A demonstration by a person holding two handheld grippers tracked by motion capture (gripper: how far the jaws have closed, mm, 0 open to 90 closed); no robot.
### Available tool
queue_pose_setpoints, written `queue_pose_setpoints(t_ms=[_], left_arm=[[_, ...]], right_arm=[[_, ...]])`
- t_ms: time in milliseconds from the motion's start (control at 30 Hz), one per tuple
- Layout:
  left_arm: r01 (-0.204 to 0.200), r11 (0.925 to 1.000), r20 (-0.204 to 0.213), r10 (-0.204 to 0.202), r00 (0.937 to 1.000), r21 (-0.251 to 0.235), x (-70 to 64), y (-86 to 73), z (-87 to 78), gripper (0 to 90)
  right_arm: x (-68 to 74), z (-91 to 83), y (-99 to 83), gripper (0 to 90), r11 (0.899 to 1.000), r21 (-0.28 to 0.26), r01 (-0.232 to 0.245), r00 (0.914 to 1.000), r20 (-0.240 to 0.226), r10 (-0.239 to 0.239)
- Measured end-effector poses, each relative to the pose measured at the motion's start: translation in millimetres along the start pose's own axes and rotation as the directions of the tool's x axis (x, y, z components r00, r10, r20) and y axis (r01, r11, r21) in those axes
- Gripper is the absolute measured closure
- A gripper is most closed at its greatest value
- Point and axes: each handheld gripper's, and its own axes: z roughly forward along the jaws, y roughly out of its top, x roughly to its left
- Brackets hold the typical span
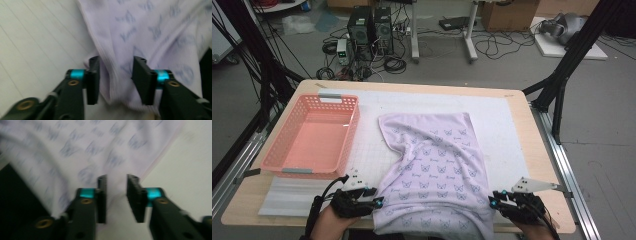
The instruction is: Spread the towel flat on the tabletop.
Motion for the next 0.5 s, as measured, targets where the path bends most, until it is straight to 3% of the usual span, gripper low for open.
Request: queue_pose_setpoints(t_ms=[33,167,400,500], left_arm=[[0.017,0.9994,-0.007,-0.017,0.9998,-0.030,2.5,5.6,2.4,46.9],[0.052,0.9916,-0.015,-0.054,0.9984,-0.118,13.7,28.7,19.6,45.9],[0.103,0.9891,-0.091,-0.113,0.9894,-0.105,34.5,55.3,65.4,51.4],[0.088,0.9932,-0.094,-0.095,0.9910,-0.076,36.3,59.6,79.7,57.2]], right_arm=[[-2.1,3.6,5.1,60.9,1.000,-0.022,-0.005,0.9999,0.011,0.005],[-6.6,27.0,24.2,59.8,0.998,-0.066,-0.012,0.9990,0.041,0.015],[-6.6,69.8,41.6,60.4,0.998,-0.069,0.010,0.9974,0.072,-0.005],[-5.9,79.7,44.9,60.8,0.998,-0.053,0.020,0.9965,0.082,-0.016]])
